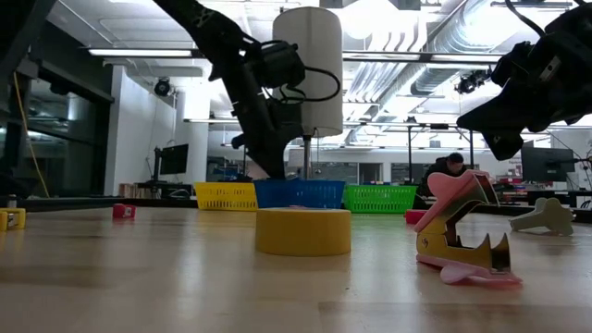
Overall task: Pick and place Stapler, Stapler remover, tape
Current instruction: Put the blue tape into the blue basket, then put the yellow tape into the blue basket
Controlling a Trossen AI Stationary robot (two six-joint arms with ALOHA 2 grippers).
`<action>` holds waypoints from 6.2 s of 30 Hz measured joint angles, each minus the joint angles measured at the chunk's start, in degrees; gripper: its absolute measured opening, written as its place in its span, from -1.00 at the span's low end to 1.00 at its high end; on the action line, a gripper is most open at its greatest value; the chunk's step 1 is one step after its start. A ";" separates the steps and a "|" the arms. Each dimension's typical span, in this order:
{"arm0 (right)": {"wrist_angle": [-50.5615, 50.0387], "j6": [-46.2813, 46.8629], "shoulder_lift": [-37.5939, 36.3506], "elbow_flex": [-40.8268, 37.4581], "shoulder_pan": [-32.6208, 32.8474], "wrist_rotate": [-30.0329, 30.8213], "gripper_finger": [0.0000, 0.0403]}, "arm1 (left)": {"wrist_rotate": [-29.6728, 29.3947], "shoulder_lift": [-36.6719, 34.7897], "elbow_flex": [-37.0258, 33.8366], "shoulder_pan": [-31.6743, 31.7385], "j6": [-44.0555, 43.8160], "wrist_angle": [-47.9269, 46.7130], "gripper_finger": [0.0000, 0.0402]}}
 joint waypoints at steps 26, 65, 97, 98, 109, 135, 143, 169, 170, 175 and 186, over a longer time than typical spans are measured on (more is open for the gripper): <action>0.00 0.00 0.00 -0.02 0.00 0.00 -1.00 | -1.27 -0.02 2.53 -0.02 0.18 -5.08 -0.39; 0.02 0.00 0.02 -0.02 0.00 0.00 -1.00 | -1.25 -5.81 7.45 -32.84 -4.99 -21.06 -0.38; 0.02 0.00 1.31 0.00 0.00 0.01 -1.00 | 4.42 6.03 7.53 -36.44 -19.00 -7.29 -0.24; 0.02 0.00 1.43 0.00 0.02 0.00 -1.00 | 4.28 6.24 7.53 -36.44 -18.47 -7.19 -0.18; 0.02 0.00 1.53 -0.01 0.00 0.00 -1.00 | 7.56 6.32 7.43 -36.54 -9.42 -7.12 0.18; 0.02 0.00 1.55 0.00 0.00 0.00 -1.00 | 5.97 10.16 7.45 -36.81 -5.75 -3.42 -0.01; 0.02 0.00 1.55 -0.02 0.01 0.00 -1.00 | 9.58 10.16 7.45 -36.81 -5.79 -3.44 -0.61; 0.02 0.00 1.57 -0.01 0.00 0.00 -1.00 | -32.21 -5.16 7.43 -28.13 5.85 -10.04 -0.86; 0.02 0.00 1.56 0.00 0.01 0.00 -1.00 | -30.75 -5.16 7.43 -26.04 6.70 -10.03 -0.86; 0.02 0.00 1.56 -0.02 0.00 0.00 -1.00 | -19.77 -5.16 7.43 -14.64 9.23 -10.77 -0.86; 0.02 0.00 1.57 0.00 0.01 0.00 -1.00 | -4.18 -4.19 7.50 0.02 4.99 -10.44 -0.86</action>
